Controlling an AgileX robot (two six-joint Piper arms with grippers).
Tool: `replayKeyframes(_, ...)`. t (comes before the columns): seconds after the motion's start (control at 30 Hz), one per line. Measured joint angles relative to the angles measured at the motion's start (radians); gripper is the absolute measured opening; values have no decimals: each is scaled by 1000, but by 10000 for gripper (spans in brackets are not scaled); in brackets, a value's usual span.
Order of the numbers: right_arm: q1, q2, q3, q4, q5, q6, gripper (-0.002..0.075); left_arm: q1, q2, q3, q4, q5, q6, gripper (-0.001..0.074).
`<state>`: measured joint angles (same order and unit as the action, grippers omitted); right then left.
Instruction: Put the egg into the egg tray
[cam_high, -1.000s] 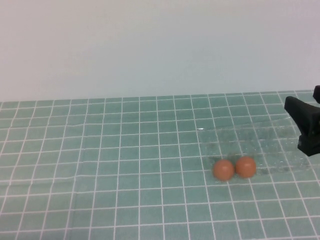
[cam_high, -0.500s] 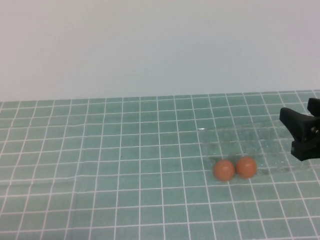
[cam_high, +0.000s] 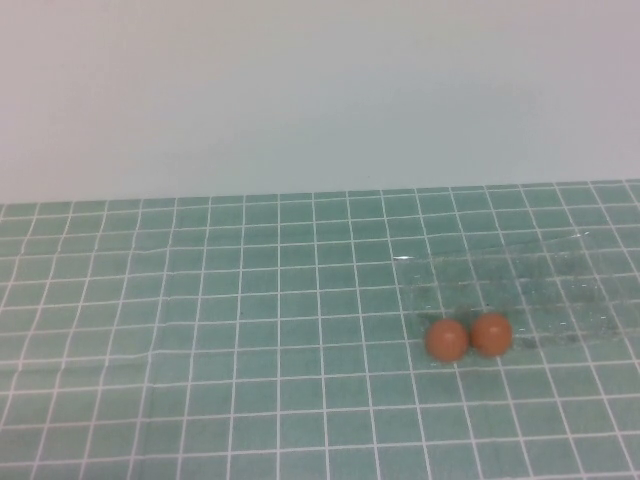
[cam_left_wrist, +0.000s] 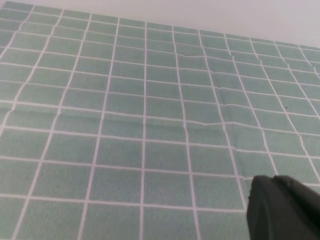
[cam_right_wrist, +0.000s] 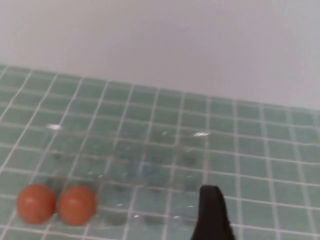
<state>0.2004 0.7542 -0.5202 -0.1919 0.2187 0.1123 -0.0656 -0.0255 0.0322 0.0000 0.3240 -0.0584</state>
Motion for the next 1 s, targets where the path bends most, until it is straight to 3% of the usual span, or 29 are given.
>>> replayKeyframes(0.17, -154, -264, 101, -7, 19, 0, 451, 0, 0, 0, 0, 0, 0, -1)
replayKeyframes(0.3, -215, -423, 220, -7, 34, 0, 451, 0, 0, 0, 0, 0, 0, -1)
replayKeyframes(0.67, -222, -734, 485, 91, 46, 0, 451, 0, 0, 0, 0, 0, 0, 0)
replayKeyframes(1.0, -222, -763, 545, 106, 99, 0, 451, 0, 0, 0, 0, 0, 0, -1)
